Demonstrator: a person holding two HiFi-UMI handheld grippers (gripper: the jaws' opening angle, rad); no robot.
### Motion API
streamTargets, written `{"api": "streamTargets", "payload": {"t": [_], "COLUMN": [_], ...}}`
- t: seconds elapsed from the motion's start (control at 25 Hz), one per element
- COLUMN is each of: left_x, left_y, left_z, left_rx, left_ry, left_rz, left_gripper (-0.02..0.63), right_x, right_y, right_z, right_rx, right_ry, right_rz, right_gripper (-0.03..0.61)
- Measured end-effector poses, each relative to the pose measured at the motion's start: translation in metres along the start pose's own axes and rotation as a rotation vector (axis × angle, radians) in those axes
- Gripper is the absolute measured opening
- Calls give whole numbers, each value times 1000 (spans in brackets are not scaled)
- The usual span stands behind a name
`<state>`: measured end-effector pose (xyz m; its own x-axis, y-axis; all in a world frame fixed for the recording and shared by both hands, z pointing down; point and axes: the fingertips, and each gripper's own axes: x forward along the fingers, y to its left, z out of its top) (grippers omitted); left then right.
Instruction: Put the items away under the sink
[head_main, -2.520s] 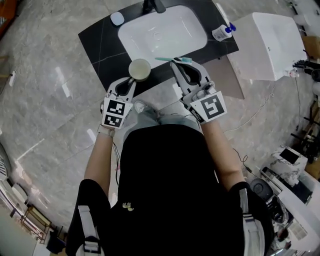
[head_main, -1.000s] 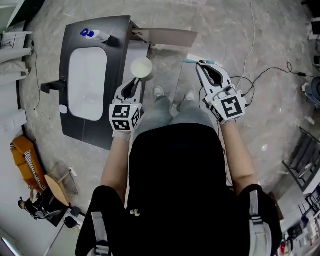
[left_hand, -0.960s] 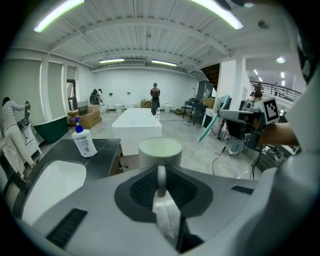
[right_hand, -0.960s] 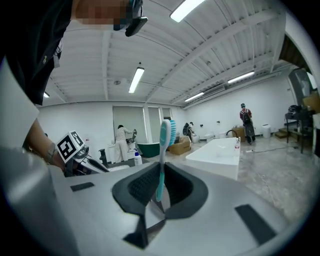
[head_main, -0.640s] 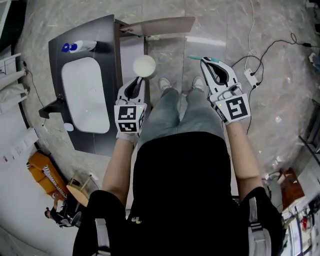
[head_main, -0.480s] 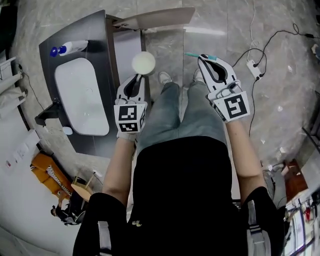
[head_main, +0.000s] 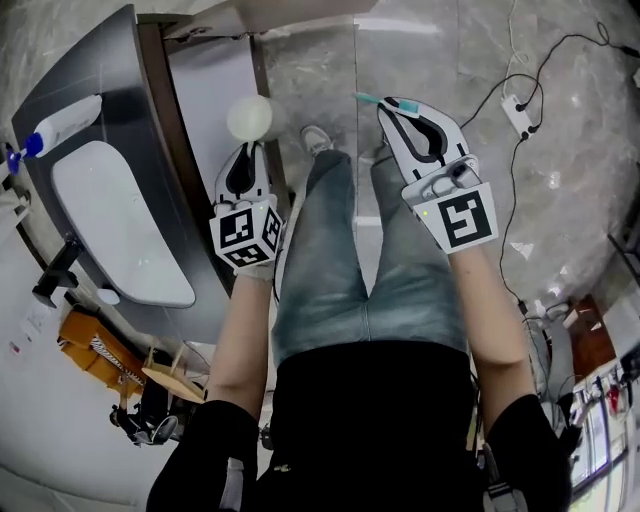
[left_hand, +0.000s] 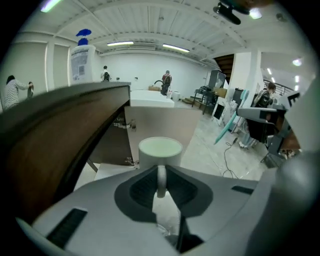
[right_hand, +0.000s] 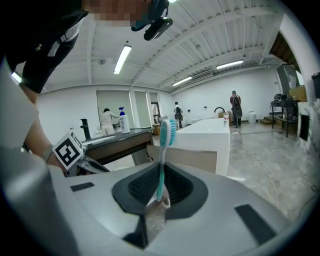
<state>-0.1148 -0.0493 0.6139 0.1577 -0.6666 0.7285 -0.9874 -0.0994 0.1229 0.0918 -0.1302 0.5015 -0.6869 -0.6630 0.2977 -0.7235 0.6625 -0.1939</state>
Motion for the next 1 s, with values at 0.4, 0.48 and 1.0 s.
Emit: {"api": "streamTargets", "payload": {"t": [0.4, 0.48, 1.0], "left_x": [83, 99, 183], "left_y": [45, 52, 128], "left_z": [-87, -101, -180], "left_rx": [-43, -64, -143], "left_ry": [9, -2, 9], "left_rz": [147, 178, 378], "left_gripper": [63, 63, 63], "right_x": [54, 62, 91], "right_y": [-3, -3, 3], "right_z": [-82, -98, -176], "right_rx": [17, 16, -21], "right_ry": [46, 58, 157], "right_rz": [27, 35, 98], "right_gripper": [49, 49, 49]}}
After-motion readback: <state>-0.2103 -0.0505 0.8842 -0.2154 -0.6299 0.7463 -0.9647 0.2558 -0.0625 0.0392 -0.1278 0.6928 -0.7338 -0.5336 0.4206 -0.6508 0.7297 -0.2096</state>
